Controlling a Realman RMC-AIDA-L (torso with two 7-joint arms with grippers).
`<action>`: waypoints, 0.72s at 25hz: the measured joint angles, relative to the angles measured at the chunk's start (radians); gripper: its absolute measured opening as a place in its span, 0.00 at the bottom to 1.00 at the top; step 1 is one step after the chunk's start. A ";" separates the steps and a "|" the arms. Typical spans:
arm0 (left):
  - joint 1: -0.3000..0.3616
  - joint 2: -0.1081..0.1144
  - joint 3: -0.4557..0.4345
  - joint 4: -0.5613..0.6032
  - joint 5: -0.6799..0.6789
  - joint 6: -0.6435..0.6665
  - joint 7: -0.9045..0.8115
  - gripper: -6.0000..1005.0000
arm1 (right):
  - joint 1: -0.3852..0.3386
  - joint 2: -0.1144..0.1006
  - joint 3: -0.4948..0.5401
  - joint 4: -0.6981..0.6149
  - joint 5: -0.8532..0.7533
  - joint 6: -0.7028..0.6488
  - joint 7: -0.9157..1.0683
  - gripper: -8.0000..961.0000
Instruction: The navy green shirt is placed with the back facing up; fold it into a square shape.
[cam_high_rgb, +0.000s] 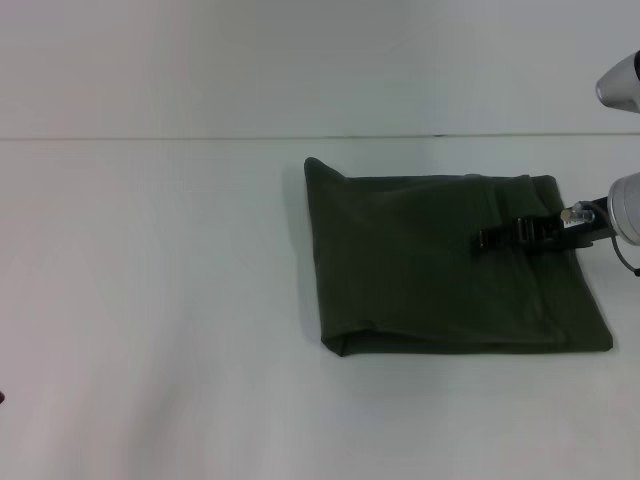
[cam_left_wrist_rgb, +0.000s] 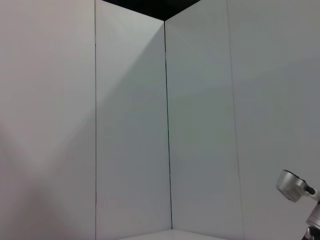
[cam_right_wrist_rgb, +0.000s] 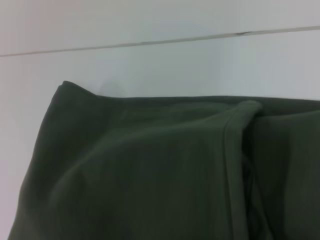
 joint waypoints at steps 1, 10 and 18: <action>0.000 0.000 0.000 0.000 0.000 0.000 0.000 0.82 | 0.001 0.001 -0.001 0.000 0.000 0.000 0.000 0.94; -0.005 0.000 0.000 0.000 0.000 0.000 0.000 0.81 | -0.001 0.000 -0.002 0.002 -0.004 -0.005 0.013 0.84; -0.009 0.000 0.000 0.000 0.000 0.000 -0.010 0.81 | -0.006 -0.002 -0.002 0.000 -0.005 -0.004 0.013 0.58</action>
